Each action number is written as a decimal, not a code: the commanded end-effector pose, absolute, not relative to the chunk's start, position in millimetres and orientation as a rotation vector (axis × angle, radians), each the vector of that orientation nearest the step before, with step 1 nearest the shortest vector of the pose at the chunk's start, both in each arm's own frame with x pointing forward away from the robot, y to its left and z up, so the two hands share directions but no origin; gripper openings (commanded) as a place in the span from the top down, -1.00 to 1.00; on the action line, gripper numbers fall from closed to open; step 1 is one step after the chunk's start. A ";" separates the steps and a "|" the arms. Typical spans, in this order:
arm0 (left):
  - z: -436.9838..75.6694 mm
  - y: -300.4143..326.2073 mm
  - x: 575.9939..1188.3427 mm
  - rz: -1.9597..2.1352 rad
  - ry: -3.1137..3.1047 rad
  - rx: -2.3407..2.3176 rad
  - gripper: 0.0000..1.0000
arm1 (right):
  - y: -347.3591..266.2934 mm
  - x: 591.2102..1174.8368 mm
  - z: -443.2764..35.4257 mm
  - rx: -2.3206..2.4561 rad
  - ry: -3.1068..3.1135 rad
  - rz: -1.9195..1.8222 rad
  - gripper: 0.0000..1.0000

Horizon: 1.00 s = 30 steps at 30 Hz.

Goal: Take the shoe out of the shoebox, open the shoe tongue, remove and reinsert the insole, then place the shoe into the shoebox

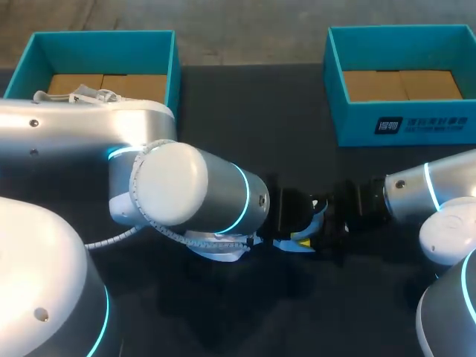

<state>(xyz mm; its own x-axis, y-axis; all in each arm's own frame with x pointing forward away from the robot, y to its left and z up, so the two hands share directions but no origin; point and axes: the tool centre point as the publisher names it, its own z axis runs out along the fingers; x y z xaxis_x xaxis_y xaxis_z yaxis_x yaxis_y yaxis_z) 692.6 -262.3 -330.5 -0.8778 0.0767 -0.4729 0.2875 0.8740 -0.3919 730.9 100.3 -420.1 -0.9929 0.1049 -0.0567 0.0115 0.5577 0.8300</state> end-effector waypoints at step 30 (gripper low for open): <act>-353.5 -270.1 714.4 -0.645 2.542 0.206 0.76 | 102.8 731.5 -420.7 0.103 2.688 1.420 1.00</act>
<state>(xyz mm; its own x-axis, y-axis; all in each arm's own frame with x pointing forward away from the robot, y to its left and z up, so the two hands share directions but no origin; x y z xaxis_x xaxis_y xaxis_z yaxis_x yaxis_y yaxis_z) 713.4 -267.6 -350.4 -0.8603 0.0206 -0.5093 0.2604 0.8767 -0.4044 730.9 100.4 -420.2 -0.9929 0.1048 -0.0567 0.0115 0.5577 0.8300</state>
